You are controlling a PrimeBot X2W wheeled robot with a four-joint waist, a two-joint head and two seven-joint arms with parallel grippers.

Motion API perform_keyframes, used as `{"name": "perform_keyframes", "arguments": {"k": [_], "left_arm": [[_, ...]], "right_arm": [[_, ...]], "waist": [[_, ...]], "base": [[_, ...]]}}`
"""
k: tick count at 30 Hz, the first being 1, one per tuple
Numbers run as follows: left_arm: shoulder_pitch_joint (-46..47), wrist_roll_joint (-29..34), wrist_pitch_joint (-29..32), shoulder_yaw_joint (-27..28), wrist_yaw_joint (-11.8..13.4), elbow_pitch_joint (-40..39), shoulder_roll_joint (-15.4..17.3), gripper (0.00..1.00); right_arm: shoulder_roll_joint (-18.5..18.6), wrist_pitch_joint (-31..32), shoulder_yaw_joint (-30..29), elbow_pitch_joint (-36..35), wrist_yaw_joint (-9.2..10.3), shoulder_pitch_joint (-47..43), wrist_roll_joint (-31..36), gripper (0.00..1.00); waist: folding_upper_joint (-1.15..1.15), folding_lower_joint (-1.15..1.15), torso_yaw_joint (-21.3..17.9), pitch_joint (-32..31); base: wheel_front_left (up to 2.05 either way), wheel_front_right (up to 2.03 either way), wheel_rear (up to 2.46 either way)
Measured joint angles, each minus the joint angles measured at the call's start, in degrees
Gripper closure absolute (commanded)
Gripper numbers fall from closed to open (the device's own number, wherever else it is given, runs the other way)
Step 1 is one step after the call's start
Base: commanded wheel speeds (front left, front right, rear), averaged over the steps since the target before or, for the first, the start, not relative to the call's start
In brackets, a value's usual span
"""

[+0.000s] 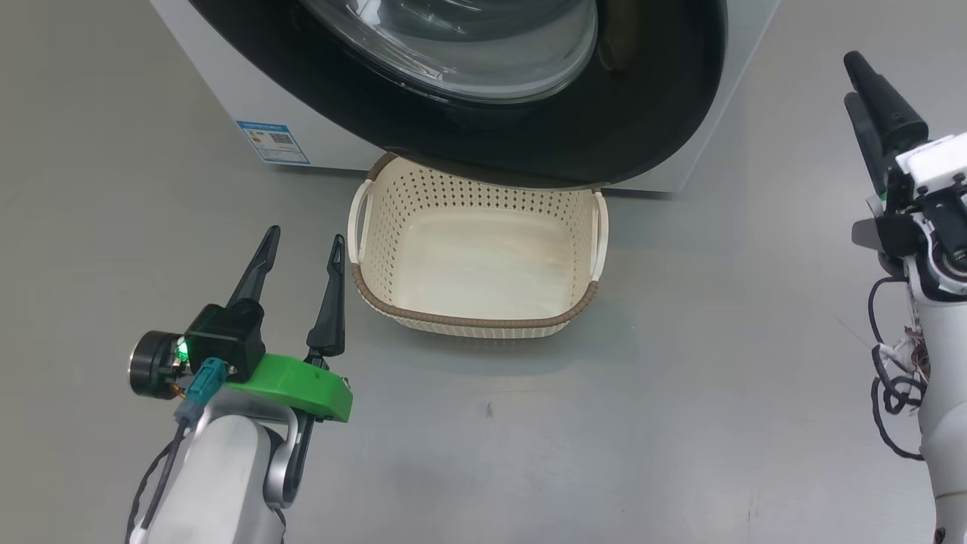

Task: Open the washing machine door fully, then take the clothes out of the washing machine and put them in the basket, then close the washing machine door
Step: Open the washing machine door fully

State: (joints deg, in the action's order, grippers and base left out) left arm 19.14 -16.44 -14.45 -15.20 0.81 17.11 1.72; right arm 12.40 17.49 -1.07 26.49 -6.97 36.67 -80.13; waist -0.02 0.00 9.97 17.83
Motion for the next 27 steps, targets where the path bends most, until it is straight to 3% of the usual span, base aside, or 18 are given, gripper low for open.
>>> {"name": "perform_keyframes", "arguments": {"k": [12, 17, 22, 27], "left_arm": [[-1.1, 0.5, 0.0, 0.5, 0.0, 0.4, 0.3, 0.0], [-1.4, 0.8, 0.0, 0.8, 0.0, 0.6, 0.3, 0.0], [-2.0, 0.9, 0.0, 0.9, -0.1, 0.9, 0.3, 0.0], [-2.2, 1.0, 0.0, 0.9, -0.1, 1.0, 0.3, 0.0]], "right_arm": [[6.2, -15.9, 9.0, -8.9, -0.01, -9.4, 21.7, 0.0], [8.9, -23.4, 11.6, -9.1, -0.02, -12.0, 31.7, 0.0], [9.4, -28.1, 11.9, -8.2, 0.07, -14.3, 36.6, 0.0], [10.0, -32.0, 13.4, -7.9, 2.61, -16.2, 42.2, 0.0]], "waist": [[0.0, 0.0, -2.5, -1.8], [0.0, 0.0, -3.0, -2.4], [0.0, 0.0, -3.4, -3.0], [0.0, 0.0, -3.6, -3.4]], "base": [[0.0, 0.0, 0.0], [0.0, 0.0, 0.0], [0.0, 0.0, 0.0], [0.0, 0.0, 0.0]]}}
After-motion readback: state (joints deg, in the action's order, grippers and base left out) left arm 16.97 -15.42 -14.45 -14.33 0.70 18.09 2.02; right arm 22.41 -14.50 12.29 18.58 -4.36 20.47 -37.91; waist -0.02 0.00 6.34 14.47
